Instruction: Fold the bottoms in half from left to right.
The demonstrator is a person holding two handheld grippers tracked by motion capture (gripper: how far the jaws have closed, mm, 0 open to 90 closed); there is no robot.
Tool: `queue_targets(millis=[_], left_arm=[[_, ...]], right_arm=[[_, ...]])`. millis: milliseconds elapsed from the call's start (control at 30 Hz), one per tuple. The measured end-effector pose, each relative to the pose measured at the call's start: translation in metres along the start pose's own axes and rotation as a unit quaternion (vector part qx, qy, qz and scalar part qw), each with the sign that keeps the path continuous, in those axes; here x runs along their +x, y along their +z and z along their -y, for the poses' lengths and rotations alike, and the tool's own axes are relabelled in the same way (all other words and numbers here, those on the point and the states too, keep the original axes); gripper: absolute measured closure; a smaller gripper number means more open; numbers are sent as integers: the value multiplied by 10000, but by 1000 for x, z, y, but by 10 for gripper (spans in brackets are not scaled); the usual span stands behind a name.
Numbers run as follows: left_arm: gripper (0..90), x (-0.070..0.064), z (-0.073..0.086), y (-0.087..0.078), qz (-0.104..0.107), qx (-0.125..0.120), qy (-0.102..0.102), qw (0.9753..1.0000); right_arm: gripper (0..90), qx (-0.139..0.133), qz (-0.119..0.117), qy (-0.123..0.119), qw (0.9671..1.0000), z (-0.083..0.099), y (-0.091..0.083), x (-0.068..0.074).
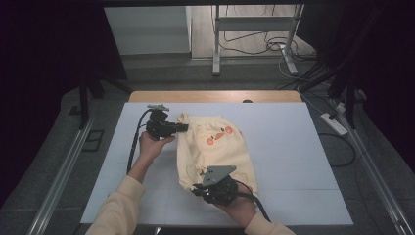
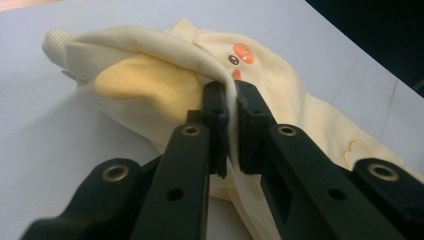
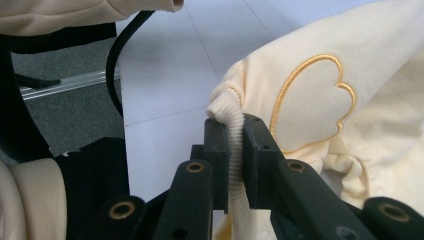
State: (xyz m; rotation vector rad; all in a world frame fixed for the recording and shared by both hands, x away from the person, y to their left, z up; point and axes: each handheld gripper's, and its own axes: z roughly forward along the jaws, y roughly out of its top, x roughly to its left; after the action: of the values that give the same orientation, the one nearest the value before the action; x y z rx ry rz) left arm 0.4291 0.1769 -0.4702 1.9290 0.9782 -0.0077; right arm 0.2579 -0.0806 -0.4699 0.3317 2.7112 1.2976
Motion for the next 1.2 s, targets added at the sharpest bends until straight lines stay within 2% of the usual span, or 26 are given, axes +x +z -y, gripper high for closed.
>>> queue_targets(millis=[233,1200], left_arm=[[839,-3,-1,4,14,1,33,10000],[838,-12,-4,20,88,51,115,9999]], right_arm=[[817,7,46,105,9999,6,-6,-2],[818,67,157,189,9997,19,-20,-6]])
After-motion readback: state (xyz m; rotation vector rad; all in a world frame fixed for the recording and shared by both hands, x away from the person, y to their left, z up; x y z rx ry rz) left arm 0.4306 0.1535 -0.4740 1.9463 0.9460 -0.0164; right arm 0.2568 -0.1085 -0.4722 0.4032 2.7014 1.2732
